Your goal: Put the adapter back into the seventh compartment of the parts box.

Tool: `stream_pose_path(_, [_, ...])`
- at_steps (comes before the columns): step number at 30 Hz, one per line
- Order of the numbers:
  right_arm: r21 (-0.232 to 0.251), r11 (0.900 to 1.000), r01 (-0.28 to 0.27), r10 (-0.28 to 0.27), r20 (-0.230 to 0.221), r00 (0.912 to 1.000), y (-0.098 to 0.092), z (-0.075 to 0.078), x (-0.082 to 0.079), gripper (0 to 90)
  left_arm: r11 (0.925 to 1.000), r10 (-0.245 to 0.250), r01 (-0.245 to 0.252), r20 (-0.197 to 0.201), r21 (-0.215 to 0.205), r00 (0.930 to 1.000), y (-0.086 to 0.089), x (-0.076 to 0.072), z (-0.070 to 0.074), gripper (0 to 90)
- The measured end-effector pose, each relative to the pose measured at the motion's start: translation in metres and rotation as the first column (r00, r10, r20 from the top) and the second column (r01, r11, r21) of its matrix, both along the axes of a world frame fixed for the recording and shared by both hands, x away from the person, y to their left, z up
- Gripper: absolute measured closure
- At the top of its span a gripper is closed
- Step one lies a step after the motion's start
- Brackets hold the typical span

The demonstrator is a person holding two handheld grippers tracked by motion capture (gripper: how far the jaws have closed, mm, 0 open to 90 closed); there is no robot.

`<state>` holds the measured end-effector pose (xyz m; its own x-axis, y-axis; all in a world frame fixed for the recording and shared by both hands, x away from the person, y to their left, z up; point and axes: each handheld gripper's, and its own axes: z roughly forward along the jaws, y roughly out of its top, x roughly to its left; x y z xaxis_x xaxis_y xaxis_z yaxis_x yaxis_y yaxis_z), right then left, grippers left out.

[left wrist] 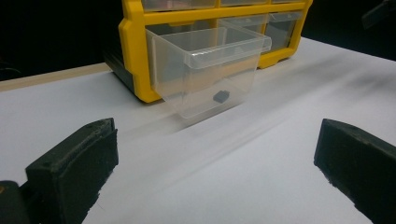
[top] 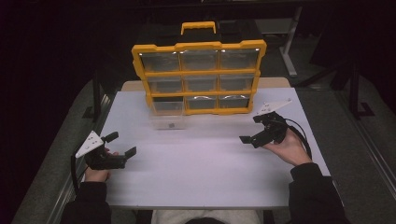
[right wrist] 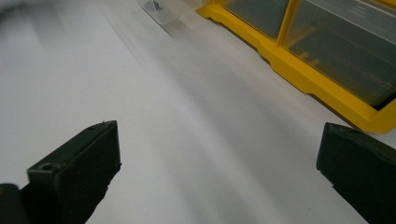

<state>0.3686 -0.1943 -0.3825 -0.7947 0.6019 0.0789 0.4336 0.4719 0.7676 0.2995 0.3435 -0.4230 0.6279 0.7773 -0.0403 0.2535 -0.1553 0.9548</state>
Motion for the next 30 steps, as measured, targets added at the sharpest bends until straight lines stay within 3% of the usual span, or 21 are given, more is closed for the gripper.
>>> stream_pose_path(11, [0.044,0.998,0.044,-0.044,-0.001,0.999,-0.021,-0.017,-0.016,0.0,1.0,-0.001,0.001,0.0,0.001,1.0,0.0,0.0,0.0,0.0])
stream_pose_path(30, [0.059,0.993,0.106,-0.107,0.012,0.9942,-0.044,-0.045,-0.042,0.0,1.0,0.004,-0.004,0.0,-0.005,1.0,0.001,0.001,0.0,0.0])
